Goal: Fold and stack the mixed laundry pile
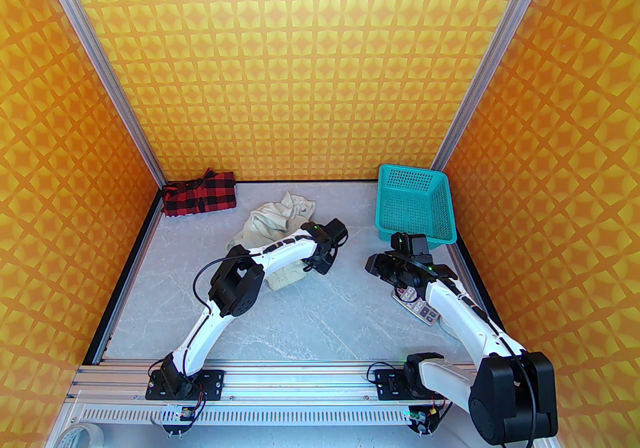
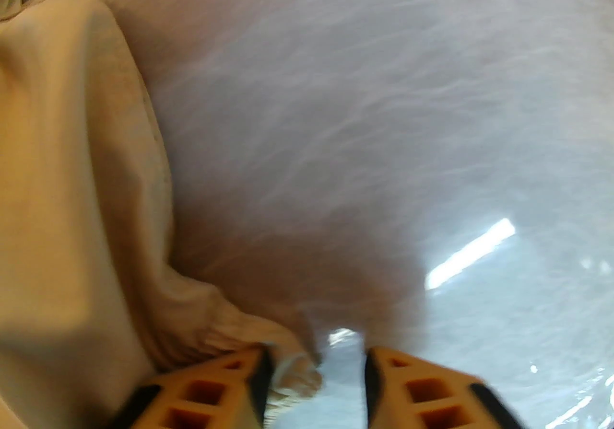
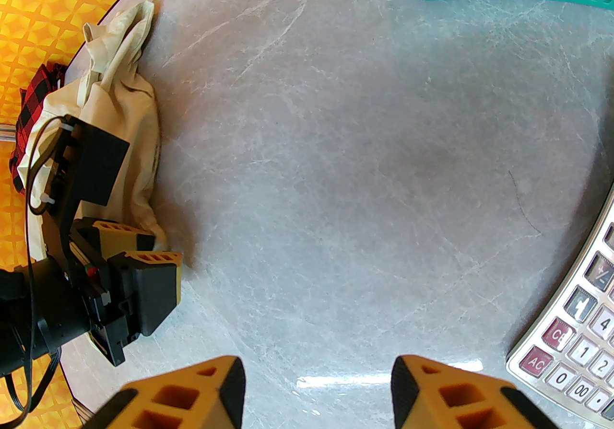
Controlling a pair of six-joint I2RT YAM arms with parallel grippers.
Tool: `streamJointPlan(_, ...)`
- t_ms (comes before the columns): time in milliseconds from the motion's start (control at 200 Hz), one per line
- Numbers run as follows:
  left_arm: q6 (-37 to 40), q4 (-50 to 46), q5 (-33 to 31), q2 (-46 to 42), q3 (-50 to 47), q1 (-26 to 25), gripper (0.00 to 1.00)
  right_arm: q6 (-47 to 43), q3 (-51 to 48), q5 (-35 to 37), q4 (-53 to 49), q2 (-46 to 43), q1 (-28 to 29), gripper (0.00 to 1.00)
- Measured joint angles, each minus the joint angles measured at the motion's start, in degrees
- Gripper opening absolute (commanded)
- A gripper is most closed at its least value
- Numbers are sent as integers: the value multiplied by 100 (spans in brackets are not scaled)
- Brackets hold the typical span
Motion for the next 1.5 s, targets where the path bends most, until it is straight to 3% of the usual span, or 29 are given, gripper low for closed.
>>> streamJointPlan(420, 42, -734, -586, 13, 238, -105, 45, -9, -4, -92, 39, 142, 0, 55)
streamJointPlan(585, 118, -905, -874, -22, 192, -127, 53, -26, -4, -92, 42, 162, 0, 55)
streamJointPlan(740, 173, -922, -979, -42, 46, -125, 54, -26, -4, -111, 44, 275, 0, 55)
streamJointPlan(830, 190, -916, -979, -17, 20, -109, 47, -26, -4, -114, 44, 297, 0, 56)
streamJointPlan(970, 177, -741, -772, 15, -70, -52, 19, -26, -4, -122, 46, 297, 0, 56)
streamJointPlan(1105, 175, -479, -608, -109, -249, -22, 0, -26, -4, -136, 61, 297, 0, 55)
streamJointPlan(1295, 302, 546, -133, -796, -837, 81, 0, -22, -4, -245, 118, 295, 0, 55)
streamJointPlan(1500, 629, 1403, 275, -2214, -680, 153, 0, 4, -4, -420, 260, 184, 0, 54)
